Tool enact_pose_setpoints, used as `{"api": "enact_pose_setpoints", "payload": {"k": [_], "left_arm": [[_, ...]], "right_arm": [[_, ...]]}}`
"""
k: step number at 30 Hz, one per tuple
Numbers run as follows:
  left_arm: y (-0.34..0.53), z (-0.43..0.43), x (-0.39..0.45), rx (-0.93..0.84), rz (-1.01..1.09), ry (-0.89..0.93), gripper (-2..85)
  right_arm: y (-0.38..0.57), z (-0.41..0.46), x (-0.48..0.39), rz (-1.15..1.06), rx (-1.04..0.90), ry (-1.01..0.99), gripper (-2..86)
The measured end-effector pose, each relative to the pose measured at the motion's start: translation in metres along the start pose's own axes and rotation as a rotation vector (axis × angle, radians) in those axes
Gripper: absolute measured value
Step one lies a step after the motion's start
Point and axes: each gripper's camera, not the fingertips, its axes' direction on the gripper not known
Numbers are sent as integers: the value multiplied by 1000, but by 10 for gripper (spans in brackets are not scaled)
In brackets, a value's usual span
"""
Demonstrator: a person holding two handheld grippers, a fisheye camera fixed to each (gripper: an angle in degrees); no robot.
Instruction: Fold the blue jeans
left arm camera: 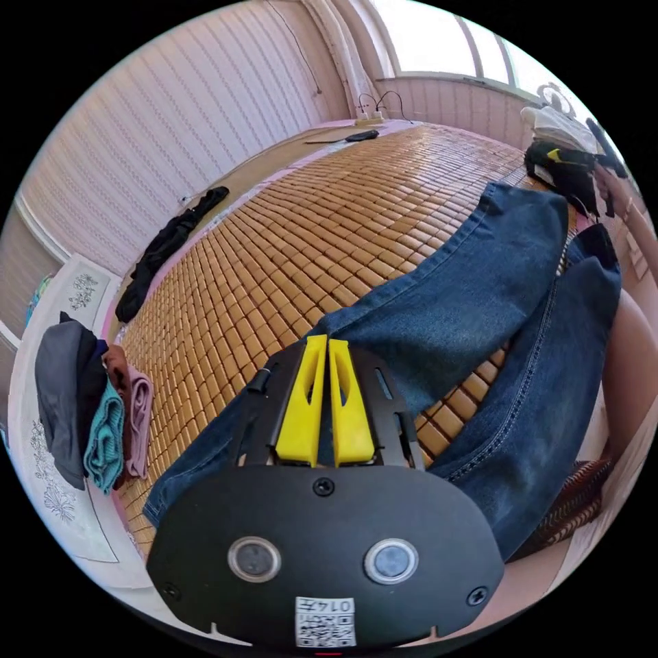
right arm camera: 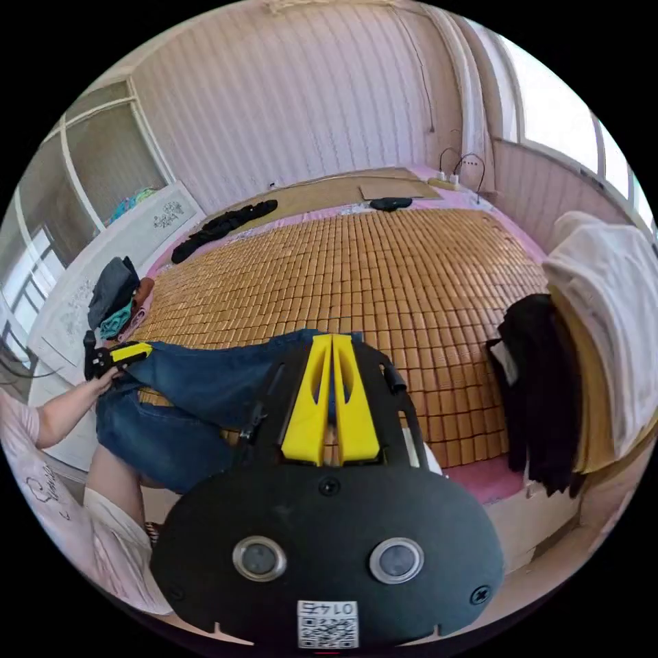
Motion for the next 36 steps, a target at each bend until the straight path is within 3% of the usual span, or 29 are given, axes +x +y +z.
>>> {"api": "enact_pose_setpoints", "payload": {"k": [2,4,8,12,15,17,25,33,36], "left_arm": [[-3,-12,-14,49,-24,-15,-10],[-6,-8,-24,39,-45,-4,-10],[-12,22,-29,-39,-111,25,-10],[-12,47,-18,-118,-86,3,-10],[-11,53,-22,-98,-118,0,-10],[-14,57,-33,-105,-179,47,-10],[-37,78,-50,-134,-193,19,-10],[-53,96,-74,-110,-259,63,-10],[-53,100,-79,-69,-254,163,-10]], "right_arm": [[-23,-21,-9,-103,-9,164,3],[-36,-4,-3,-109,-91,156,9],[-35,87,9,20,-244,-171,56],[-17,151,19,198,-307,-200,96],[-8,156,30,239,-236,-270,60],[-9,162,25,183,-267,-230,12],[-61,185,16,6,-427,-134,-8],[-99,205,-9,-140,-379,53,-9],[-110,215,-21,-237,-405,203,-7]]}}
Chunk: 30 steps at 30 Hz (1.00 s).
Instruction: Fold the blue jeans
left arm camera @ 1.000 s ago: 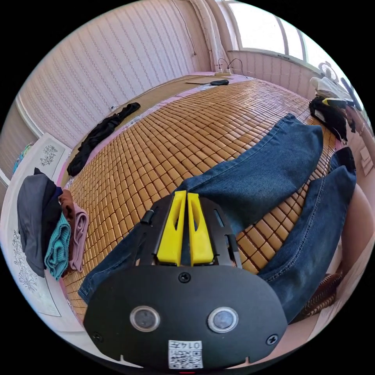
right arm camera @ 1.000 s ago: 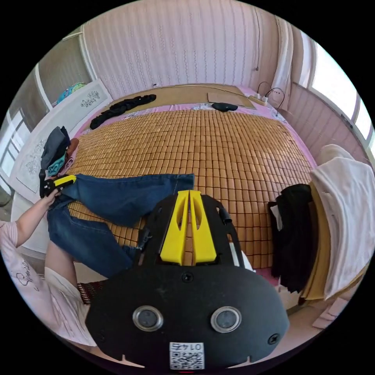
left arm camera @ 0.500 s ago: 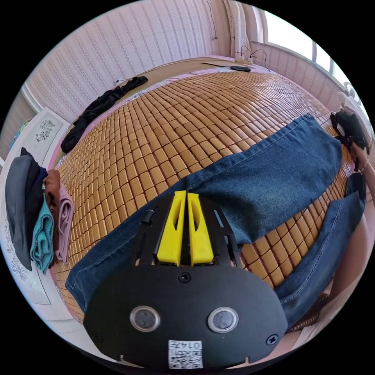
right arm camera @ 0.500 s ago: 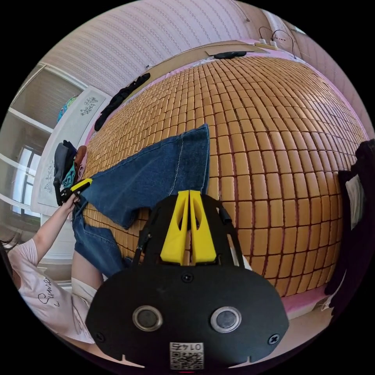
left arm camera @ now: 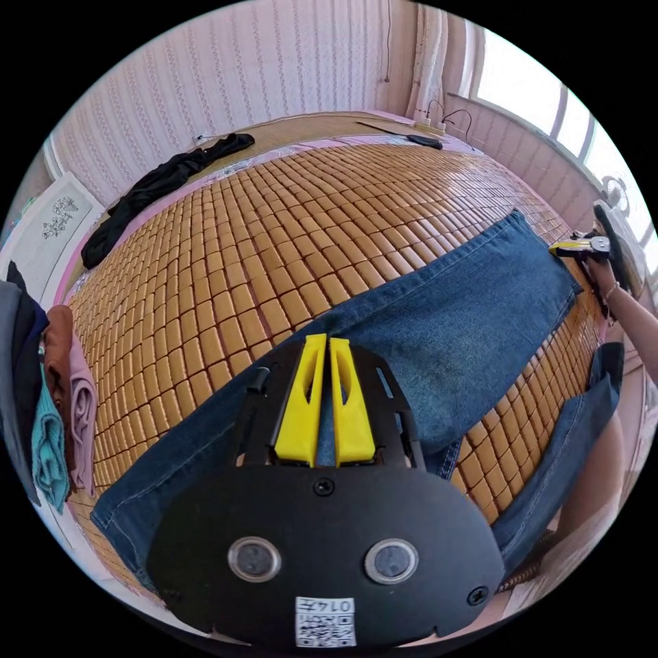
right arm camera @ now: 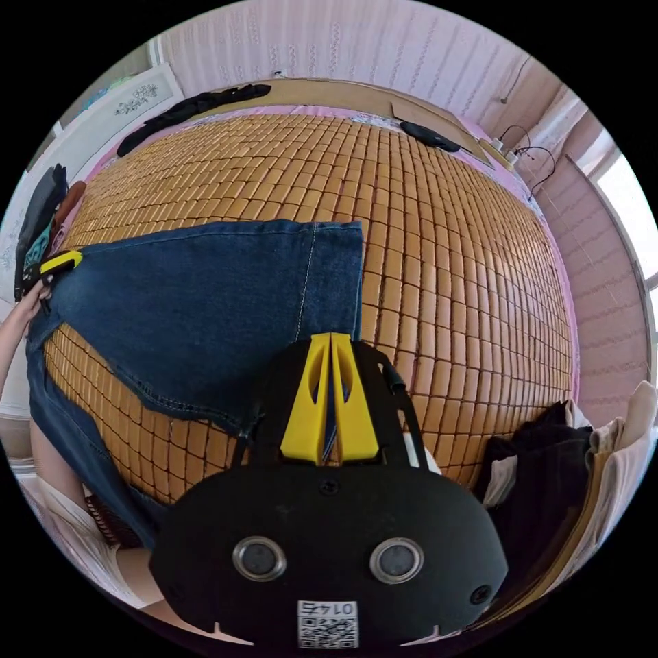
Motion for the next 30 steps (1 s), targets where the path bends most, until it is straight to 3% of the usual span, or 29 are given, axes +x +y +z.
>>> {"api": "enact_pose_setpoints", "payload": {"k": [3,7,9,12,16,18,21,24,27,30], "left_arm": [[0,3,-5,16,-10,66,-9],[-1,4,-14,-2,-43,132,-3],[1,-6,-13,-9,-54,136,-1],[23,-47,13,68,78,169,4],[90,-79,76,13,248,346,53],[121,-83,99,22,258,322,65],[153,-67,126,-66,270,237,77],[163,-64,127,-36,173,226,77],[156,-63,132,-93,174,221,68],[153,-68,138,-125,188,204,19]], "right_arm": [[-12,3,9,8,2,-3,-4],[-12,1,47,213,-37,-215,1],[6,-17,46,190,35,-219,6],[59,-54,29,82,120,-300,41],[158,-65,2,56,25,-379,121],[195,-56,-4,105,-41,-413,125],[239,-47,-17,118,-17,-414,56],[248,-51,-19,126,-94,-433,19],[256,-88,-20,110,-3,-386,10],[282,-158,-2,221,260,-340,8]]}}
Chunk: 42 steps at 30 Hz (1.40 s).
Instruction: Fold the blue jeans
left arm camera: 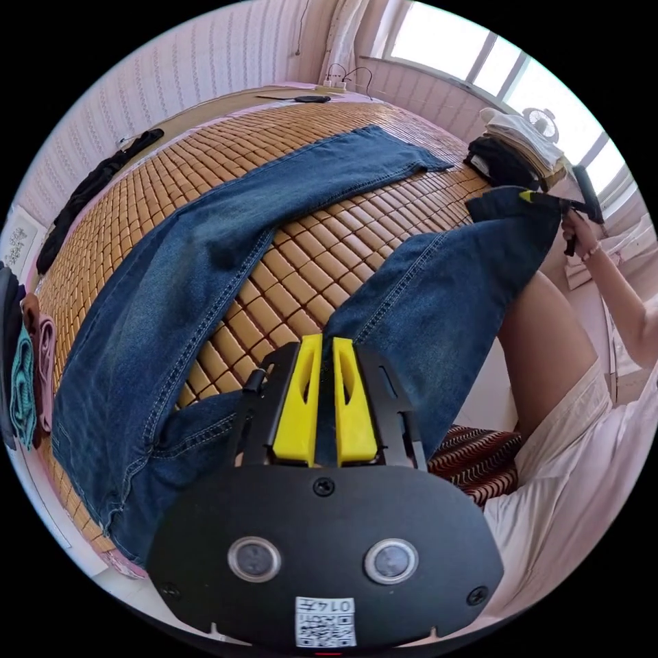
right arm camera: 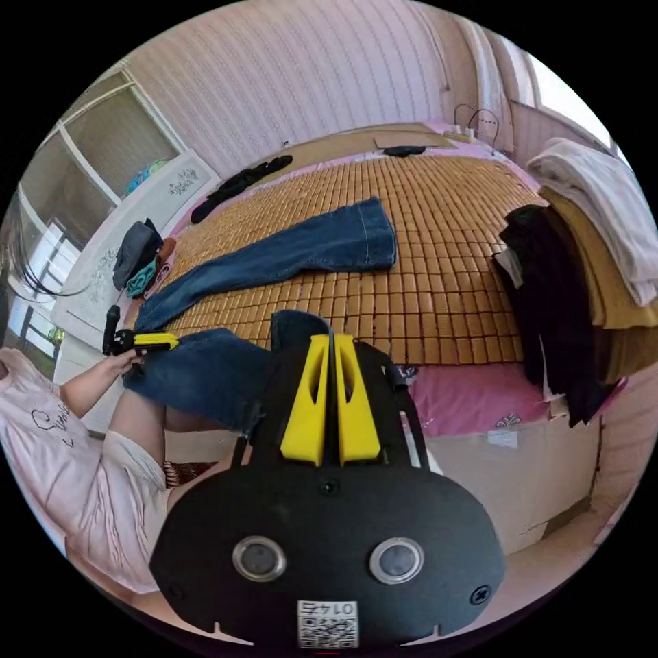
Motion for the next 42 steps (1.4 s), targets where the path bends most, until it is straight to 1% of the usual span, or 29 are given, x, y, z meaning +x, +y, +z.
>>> {"api": "enact_pose_setpoints", "payload": {"k": [1,2,3,5,7,10,12,13,15,17,19,20,25,30,34,36,37,39,41,42], "left_arm": [[-1,-5,2,13,5,2,7],[0,-12,3,45,-8,0,5],[1,-16,3,64,-18,3,6],[3,-24,1,100,-85,10,18],[5,-27,2,93,-90,12,43],[9,-28,12,77,-39,22,71],[11,-23,21,42,2,24,85],[11,-17,27,20,30,27,92],[12,-6,37,-30,70,22,96],[17,1,53,-18,154,-66,95],[20,2,63,-28,219,-115,90],[21,1,66,-30,230,-117,84],[32,-3,65,-1,196,-99,82],[42,-7,61,17,141,-77,82],[58,-16,38,114,-39,40,59],[66,-25,26,161,-111,63,52],[71,-34,19,196,-144,41,51],[78,-45,10,223,-162,-32,50],[82,-53,-2,222,-155,-157,50],[81,-54,-4,218,-150,-177,51]], "right_arm": [[10,-27,7,63,102,33,8],[22,-42,19,125,161,51,8],[28,-44,26,149,164,54,8],[43,-23,62,274,21,36,10],[48,-14,70,308,-29,50,13],[44,-15,55,267,-1,150,26],[34,-9,43,198,23,157,46],[24,2,36,154,5,132,66],[7,25,33,127,-84,130,79],[-5,56,38,185,-173,202,56],[-5,52,33,151,-99,200,16],[-7,56,34,162,-123,186,3],[-27,58,39,160,-170,127,-7],[-43,64,35,143,-143,134,-9],[-44,65,20,106,-136,206,-9],[-44,63,14,107,-151,227,-8],[-49,62,7,101,-190,248,-8],[-58,55,-15,19,-142,265,-6],[-79,53,-48,-83,-72,253,-5],[-86,55,-54,-97,-64,249,-5]]}}
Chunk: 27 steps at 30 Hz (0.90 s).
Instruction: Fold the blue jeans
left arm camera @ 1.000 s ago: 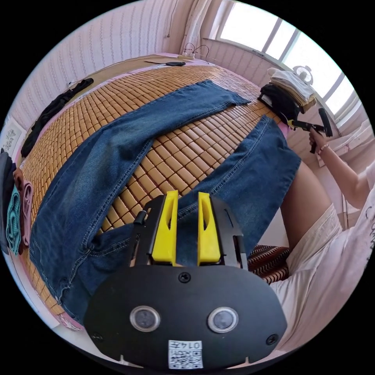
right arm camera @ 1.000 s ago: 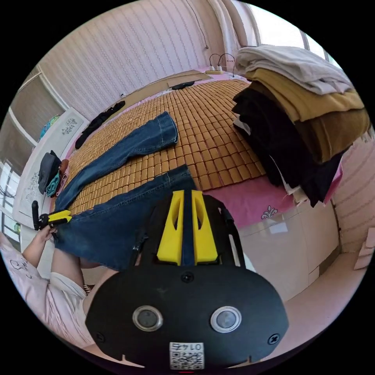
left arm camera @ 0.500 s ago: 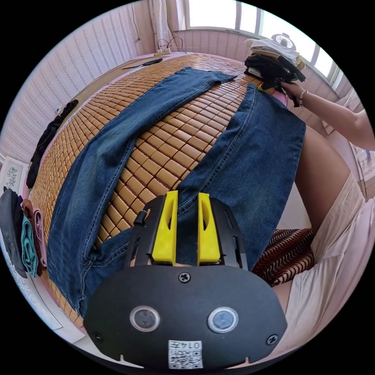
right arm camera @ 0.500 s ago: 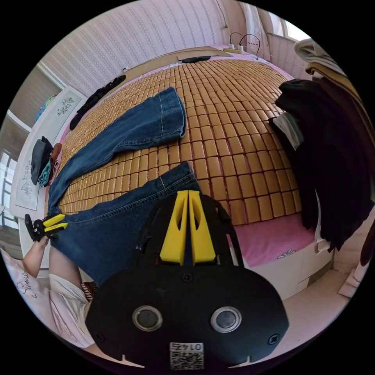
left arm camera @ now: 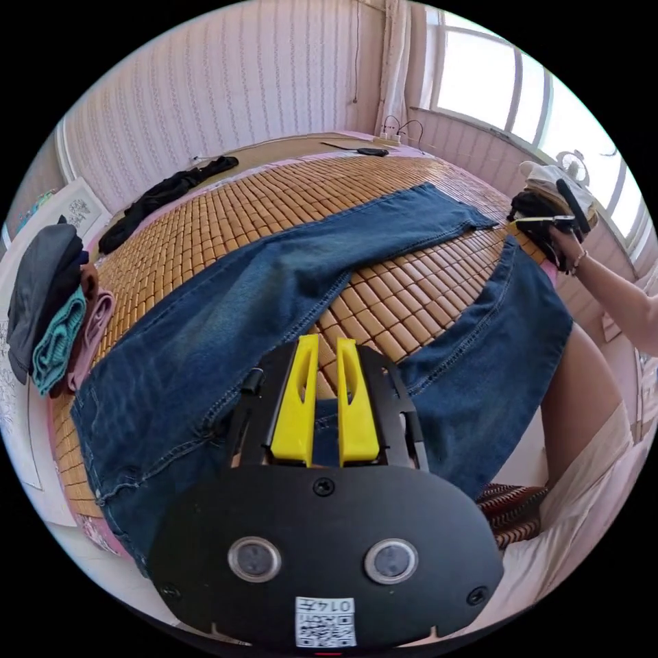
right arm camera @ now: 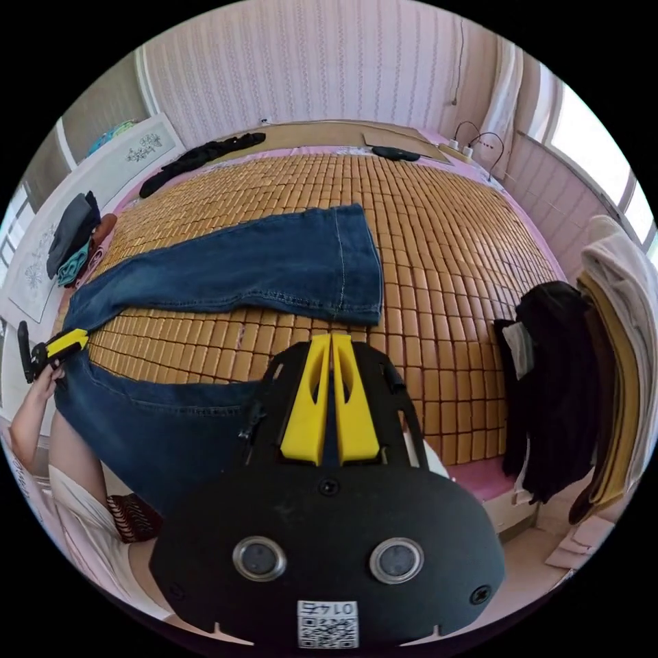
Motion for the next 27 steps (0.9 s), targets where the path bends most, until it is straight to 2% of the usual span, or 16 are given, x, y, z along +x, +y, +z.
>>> {"api": "enact_pose_setpoints", "payload": {"k": [3,5,7,8,14,16,18,21,23,27], "left_arm": [[-10,8,-9,-24,35,-97,57],[-16,27,-17,-95,53,-135,57],[-13,32,-21,-108,92,-103,43],[-11,31,-24,-127,125,-93,31],[-2,19,-32,-209,380,-37,5],[1,16,-39,-223,395,-13,9],[7,12,-53,-203,353,11,17],[26,-9,-87,-120,154,94,25],[62,-44,-119,-17,-28,122,35],[155,-102,-172,53,-355,11,63]], "right_arm": [[-38,14,-19,-31,32,-30,-5],[-62,44,-22,-22,-22,21,-5],[-73,73,-18,-24,-136,56,-5],[-76,70,-12,2,-77,99,-5],[-101,84,4,-96,-178,141,-5],[-101,86,4,-131,-198,166,-5],[-94,85,10,-134,-181,171,-5],[-75,73,30,-50,-187,117,-4],[-31,38,43,-30,-67,40,-4],[77,-13,74,83,-1,-110,-3]]}}
